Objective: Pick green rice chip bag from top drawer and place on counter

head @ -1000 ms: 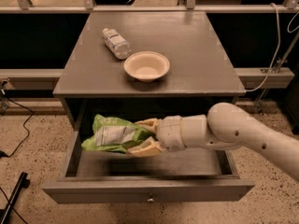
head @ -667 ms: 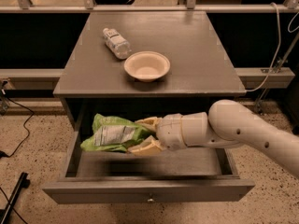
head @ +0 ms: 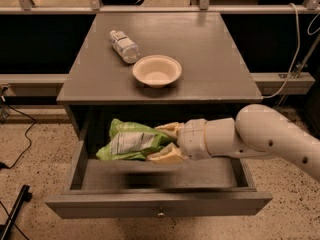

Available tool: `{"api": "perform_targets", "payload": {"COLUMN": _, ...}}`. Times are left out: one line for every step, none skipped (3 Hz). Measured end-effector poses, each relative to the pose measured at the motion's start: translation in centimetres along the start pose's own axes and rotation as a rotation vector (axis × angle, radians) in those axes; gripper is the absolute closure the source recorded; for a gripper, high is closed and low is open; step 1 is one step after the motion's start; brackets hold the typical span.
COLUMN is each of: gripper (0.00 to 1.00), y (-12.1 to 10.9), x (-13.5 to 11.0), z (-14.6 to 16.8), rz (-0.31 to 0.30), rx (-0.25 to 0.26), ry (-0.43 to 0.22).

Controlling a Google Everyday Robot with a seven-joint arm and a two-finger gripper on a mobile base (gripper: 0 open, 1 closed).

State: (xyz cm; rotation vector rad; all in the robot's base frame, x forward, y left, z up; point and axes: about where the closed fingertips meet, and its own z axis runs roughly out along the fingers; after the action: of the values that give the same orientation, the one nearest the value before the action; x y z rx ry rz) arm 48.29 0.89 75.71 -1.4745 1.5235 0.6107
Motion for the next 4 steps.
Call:
{"api": "perform_targets", "payload": {"gripper": 1.00, "y": -1.2, "x": -0.2, "z": -6.5, "rz": -0.042, "rx": 0.097, "ry": 0.085}}
{"api": "perform_targets", "payload": {"gripper": 1.00, "y": -4.1, "x": 1.0, "z": -14.1, "rz": -0.012, "rx": 0.230, "ry": 0.145}}
{"api": "perform_targets", "payload": {"gripper": 1.00, "y": -4.1, "x": 1.0, "z": -14.1, "rz": -0.012, "rx": 0.230, "ry": 0.145}}
{"api": "perform_targets", "payload": {"gripper": 1.00, "y": -5.1, "x": -0.3, "z": -14.7, "rz": -0.045, "rx": 0.244, "ry": 0.175}}
